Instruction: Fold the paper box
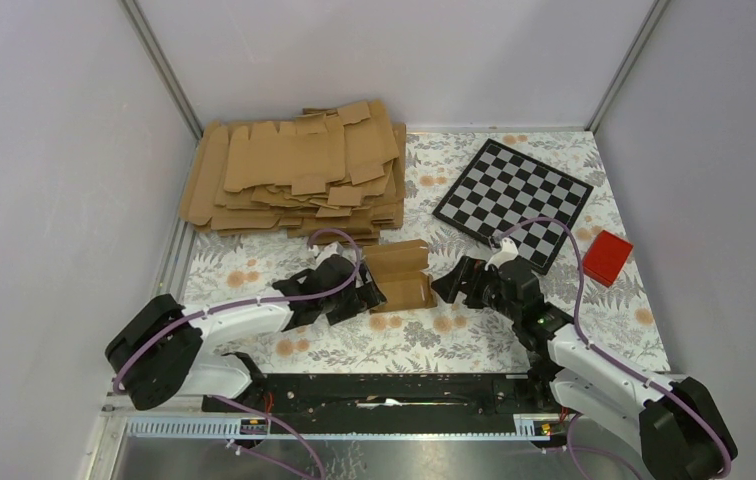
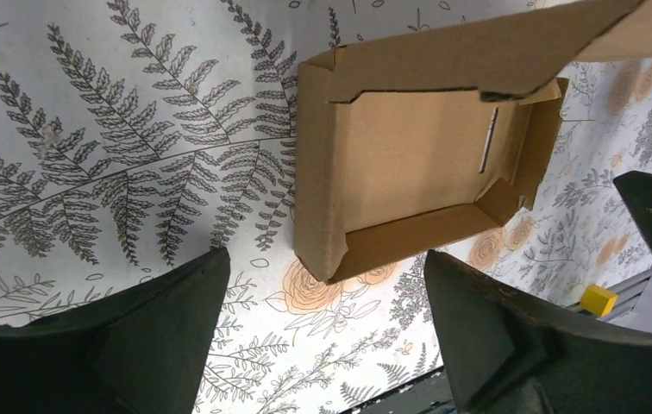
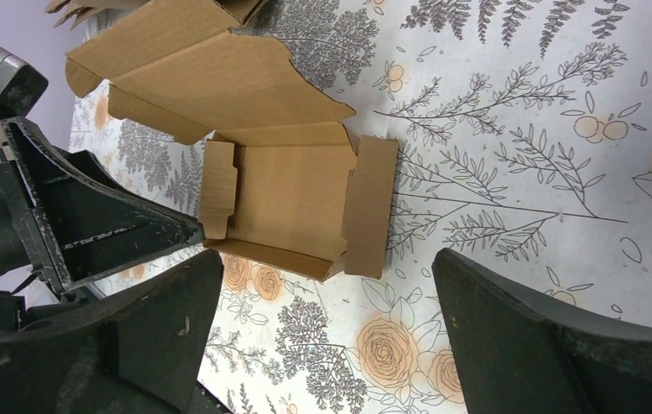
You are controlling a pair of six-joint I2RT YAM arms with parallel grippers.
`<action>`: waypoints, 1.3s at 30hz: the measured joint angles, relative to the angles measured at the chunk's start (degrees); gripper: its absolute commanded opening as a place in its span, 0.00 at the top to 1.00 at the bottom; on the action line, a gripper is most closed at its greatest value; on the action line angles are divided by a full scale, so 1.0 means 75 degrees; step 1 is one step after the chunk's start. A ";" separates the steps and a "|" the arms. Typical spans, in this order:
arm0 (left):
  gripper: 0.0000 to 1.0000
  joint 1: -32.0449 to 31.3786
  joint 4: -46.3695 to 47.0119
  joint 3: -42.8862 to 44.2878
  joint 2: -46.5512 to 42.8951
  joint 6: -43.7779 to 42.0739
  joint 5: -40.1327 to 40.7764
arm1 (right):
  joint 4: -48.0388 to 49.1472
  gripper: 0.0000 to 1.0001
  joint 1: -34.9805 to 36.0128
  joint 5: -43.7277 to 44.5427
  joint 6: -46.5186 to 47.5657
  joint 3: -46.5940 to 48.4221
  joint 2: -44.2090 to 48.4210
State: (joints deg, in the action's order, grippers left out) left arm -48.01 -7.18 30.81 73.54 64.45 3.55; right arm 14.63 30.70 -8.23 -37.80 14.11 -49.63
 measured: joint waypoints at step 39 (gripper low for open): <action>0.82 0.0000 -0.0525 0.1294 0.1606 -0.0930 0.0761 | -0.0321 0.00 0.0000 0.0210 0.0026 0.0000 0.0166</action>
State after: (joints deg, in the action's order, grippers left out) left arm -48.01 -11.11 40.51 85.58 57.47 9.26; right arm 12.23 30.70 -6.66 -37.60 14.11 -48.38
